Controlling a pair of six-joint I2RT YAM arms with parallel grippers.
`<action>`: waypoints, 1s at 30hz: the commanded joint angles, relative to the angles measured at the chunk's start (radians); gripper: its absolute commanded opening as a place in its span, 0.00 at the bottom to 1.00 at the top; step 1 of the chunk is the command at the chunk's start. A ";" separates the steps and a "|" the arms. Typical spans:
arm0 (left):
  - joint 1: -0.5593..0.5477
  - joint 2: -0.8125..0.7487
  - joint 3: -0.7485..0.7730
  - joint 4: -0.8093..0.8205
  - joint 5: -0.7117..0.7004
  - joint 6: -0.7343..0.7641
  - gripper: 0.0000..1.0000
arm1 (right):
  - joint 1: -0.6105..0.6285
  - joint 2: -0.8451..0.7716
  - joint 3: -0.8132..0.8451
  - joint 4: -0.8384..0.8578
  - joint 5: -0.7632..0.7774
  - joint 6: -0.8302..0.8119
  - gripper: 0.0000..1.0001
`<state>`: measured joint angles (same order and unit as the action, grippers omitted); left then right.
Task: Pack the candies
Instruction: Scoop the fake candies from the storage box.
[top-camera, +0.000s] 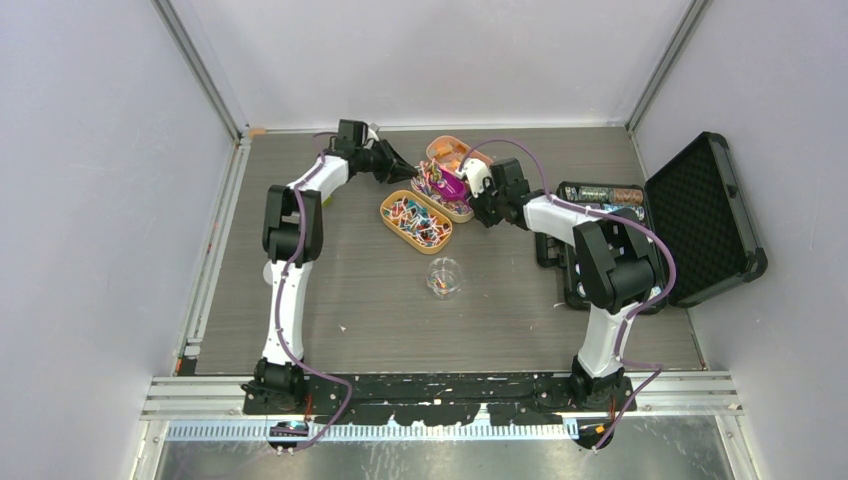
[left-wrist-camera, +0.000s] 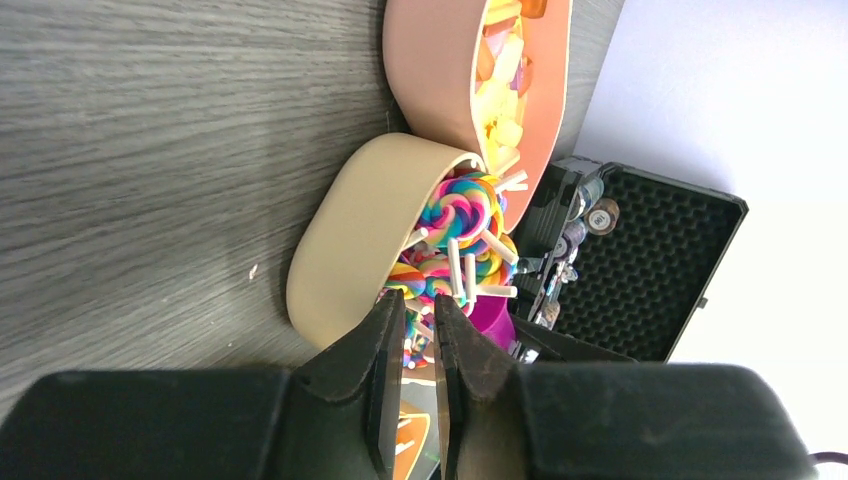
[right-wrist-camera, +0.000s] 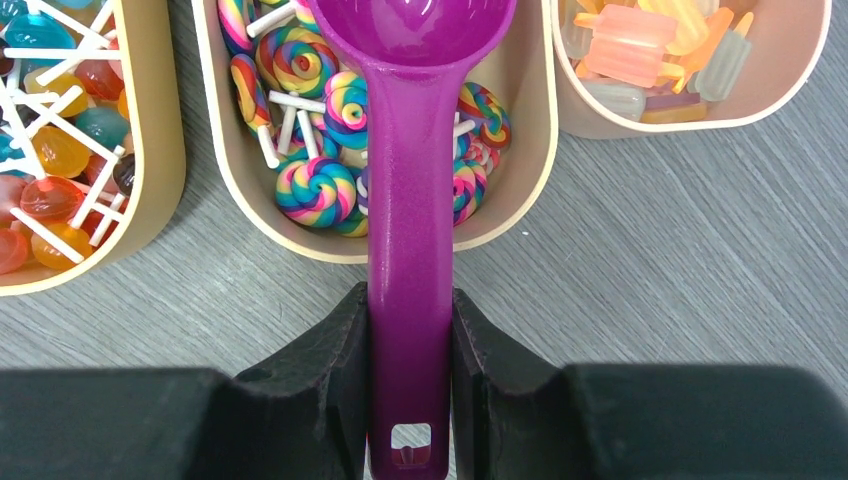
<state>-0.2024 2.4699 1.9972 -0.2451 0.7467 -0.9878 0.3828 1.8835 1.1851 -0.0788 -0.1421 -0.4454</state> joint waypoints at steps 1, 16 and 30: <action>-0.003 -0.024 0.030 -0.003 0.040 0.011 0.19 | -0.002 -0.046 -0.024 0.028 -0.017 -0.022 0.00; -0.003 -0.041 0.014 -0.026 0.037 0.039 0.19 | -0.013 -0.067 -0.058 0.072 -0.023 -0.016 0.00; -0.004 -0.068 0.011 -0.036 0.030 0.044 0.19 | -0.022 -0.106 -0.096 0.112 -0.034 -0.010 0.00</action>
<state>-0.2054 2.4699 1.9972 -0.2760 0.7609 -0.9607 0.3660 1.8420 1.1049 -0.0074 -0.1596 -0.4587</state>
